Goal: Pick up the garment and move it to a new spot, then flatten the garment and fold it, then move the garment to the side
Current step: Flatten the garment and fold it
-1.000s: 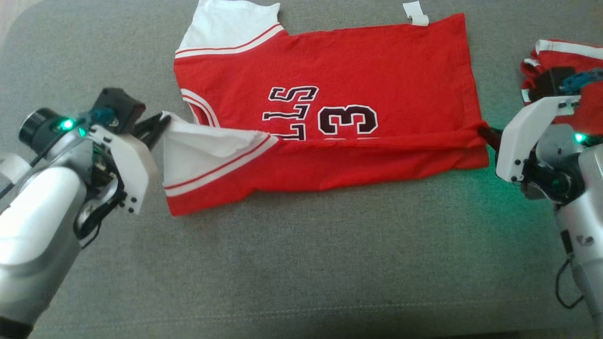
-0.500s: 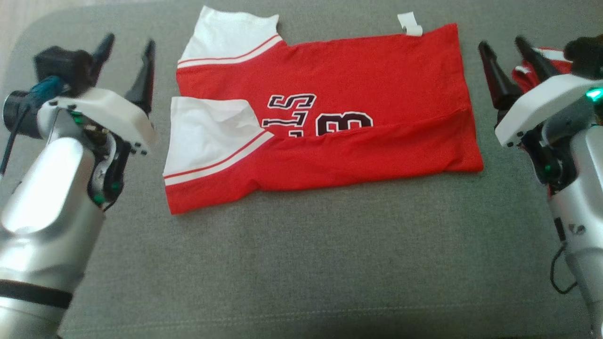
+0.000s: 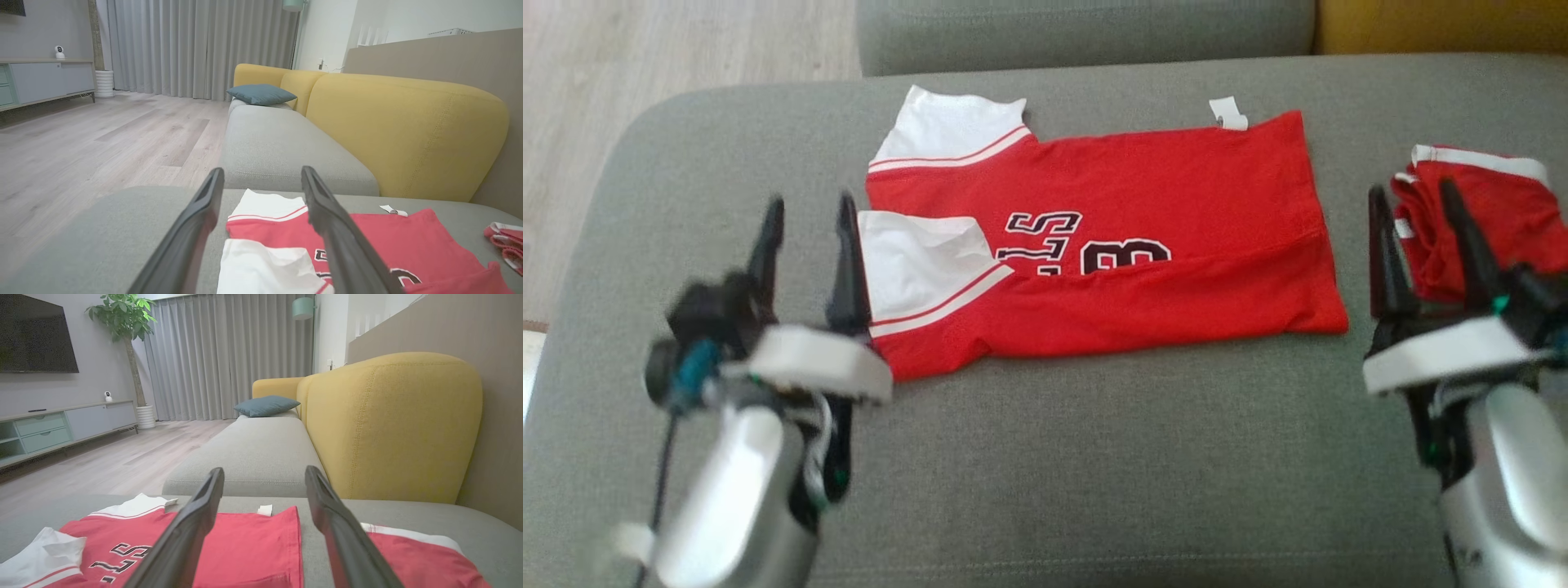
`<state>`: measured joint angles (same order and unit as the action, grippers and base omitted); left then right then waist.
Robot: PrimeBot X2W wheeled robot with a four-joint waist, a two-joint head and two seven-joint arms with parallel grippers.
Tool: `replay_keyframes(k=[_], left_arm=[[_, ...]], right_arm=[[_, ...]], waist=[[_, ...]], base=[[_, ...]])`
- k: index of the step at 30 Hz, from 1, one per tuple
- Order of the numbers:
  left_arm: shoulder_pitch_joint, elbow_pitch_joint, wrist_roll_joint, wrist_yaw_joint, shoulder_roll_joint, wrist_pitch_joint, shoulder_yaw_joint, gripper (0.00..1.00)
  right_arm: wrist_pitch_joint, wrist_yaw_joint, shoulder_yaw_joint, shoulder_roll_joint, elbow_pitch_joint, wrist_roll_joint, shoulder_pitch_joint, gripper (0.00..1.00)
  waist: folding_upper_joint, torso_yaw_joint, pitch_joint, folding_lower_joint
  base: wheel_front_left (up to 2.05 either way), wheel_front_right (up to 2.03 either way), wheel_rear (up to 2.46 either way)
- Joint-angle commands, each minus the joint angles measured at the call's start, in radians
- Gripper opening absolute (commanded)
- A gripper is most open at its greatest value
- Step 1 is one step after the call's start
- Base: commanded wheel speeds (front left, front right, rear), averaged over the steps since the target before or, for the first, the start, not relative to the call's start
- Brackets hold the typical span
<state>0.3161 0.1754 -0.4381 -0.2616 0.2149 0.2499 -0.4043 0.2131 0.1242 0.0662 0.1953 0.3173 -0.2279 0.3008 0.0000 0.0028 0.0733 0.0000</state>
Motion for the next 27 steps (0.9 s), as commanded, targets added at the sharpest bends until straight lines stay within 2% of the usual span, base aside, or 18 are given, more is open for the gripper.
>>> replay_keyframes(k=[1, 8, 14, 18, 23, 27], left_arm=[[-0.008, -0.046, 0.022, -0.01, -0.001, 0.012, 0.052, 1.0], [-0.118, -0.065, 0.086, 0.008, -0.063, 0.012, 0.086, 1.0], [-0.114, -0.033, 0.137, 0.044, -0.083, 0.012, 0.111, 1.0], [-0.093, 0.073, 0.16, 0.048, -0.077, 0.003, 0.1, 1.0], [-0.039, 0.238, 0.192, 0.005, -0.049, -0.069, 0.102, 1.0], [-0.002, 0.358, 0.201, -0.006, -0.026, -0.141, 0.101, 1.0]], right_arm=[[0.015, 0.007, -0.001, -0.017, -0.054, 0.027, -0.017, 1.0], [-0.013, 0.007, -0.037, -0.078, -0.144, 0.082, -0.101, 1.0], [-0.05, 0.007, -0.044, -0.086, -0.196, 0.093, -0.105, 1.0], [-0.075, 0.007, -0.046, -0.08, -0.225, 0.099, -0.096, 1.0], [-0.109, 0.007, -0.041, -0.068, -0.263, 0.106, -0.083, 1.0], [-0.132, 0.007, -0.044, -0.065, -0.299, 0.11, -0.071, 1.0]], waist=[[0.0, 0.0, -0.011, 0.0], [0.0, -0.01, -0.018, 0.0], [0.0, -0.019, -0.008, 0.0], [0.0, -0.033, 0.013, 0.0], [0.0, -0.063, 0.045, 0.0], [0.0, -0.091, 0.068, 0.0]], base=[[0.0, 0.0, 0.0], [0.0, 0.0, 0.0], [0.0, 0.0, 0.0], [0.0, 0.0, 0.0], [0.0, 0.0, 0.0], [0.0, 0.0, 0.0]])
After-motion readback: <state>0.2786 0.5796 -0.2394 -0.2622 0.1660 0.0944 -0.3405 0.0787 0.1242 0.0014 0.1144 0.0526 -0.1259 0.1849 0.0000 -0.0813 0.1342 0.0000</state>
